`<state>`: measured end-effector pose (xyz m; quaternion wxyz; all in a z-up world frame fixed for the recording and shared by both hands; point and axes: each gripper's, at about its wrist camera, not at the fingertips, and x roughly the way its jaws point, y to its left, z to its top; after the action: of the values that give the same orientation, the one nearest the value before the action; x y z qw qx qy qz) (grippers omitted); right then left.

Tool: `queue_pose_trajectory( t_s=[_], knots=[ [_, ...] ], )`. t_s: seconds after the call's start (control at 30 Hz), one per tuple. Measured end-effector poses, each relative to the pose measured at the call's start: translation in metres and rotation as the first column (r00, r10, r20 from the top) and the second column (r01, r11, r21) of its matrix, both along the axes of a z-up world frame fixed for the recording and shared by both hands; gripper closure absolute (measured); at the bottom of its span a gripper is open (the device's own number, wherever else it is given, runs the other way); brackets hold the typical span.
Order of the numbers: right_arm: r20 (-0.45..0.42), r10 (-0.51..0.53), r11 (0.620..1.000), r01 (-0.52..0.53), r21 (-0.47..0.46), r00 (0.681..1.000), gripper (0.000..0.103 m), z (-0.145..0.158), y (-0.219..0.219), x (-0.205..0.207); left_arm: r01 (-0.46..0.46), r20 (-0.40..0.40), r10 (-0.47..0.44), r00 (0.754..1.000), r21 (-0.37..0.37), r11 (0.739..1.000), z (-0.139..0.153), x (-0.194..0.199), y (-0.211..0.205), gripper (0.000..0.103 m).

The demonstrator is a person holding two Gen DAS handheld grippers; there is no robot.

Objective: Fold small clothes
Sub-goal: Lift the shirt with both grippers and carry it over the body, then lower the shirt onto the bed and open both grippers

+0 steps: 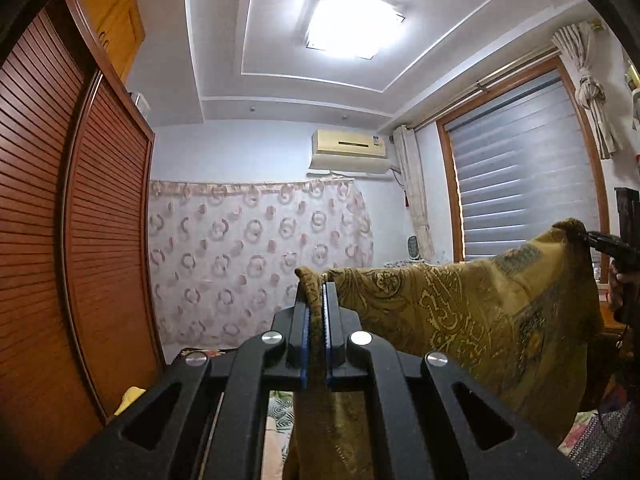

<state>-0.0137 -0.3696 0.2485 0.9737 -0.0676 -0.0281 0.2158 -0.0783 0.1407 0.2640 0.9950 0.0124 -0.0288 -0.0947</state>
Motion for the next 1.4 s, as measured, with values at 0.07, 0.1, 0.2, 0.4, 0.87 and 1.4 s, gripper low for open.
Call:
queue_pose_trajectory(
  t_s=[0.07,0.1,0.2,0.4,0.87,1.4],
  knots=[
    [0.012,-0.024,0.999,0.024,-0.020,1.000,0.098,0.009,0.002,0.011,-0.005,-0.010,0.005,1.000,0.002,1.000,0.003,0.011,0.000,0.101],
    [0.005,-0.026,0.999,0.026,-0.025,1.000,0.098,0.011,0.003,0.017,-0.008,-0.015,0.008,1.000,0.001,1.000,0.002,0.021,0.000,0.101],
    [0.004,-0.053,0.997,0.053,-0.061,0.999,0.098,0.012,0.010,0.037,-0.029,-0.045,0.030,0.999,0.009,1.000,-0.002,0.053,0.000,0.101],
    [-0.131,-0.076,0.992,0.061,-0.114,0.988,0.098,-0.042,0.023,0.124,-0.038,-0.203,0.044,0.978,0.034,0.999,-0.066,0.147,0.000,0.101],
    [-0.491,-0.161,0.972,0.050,-0.231,0.856,0.098,-0.235,0.044,0.358,-0.029,-0.541,0.080,0.837,0.102,0.994,-0.219,0.329,-0.029,0.100],
    [-0.658,-0.181,0.965,0.004,-0.261,0.731,0.096,-0.325,0.056,0.460,-0.019,-0.707,0.079,0.702,0.093,0.996,-0.286,0.412,-0.026,0.098]
  ],
)
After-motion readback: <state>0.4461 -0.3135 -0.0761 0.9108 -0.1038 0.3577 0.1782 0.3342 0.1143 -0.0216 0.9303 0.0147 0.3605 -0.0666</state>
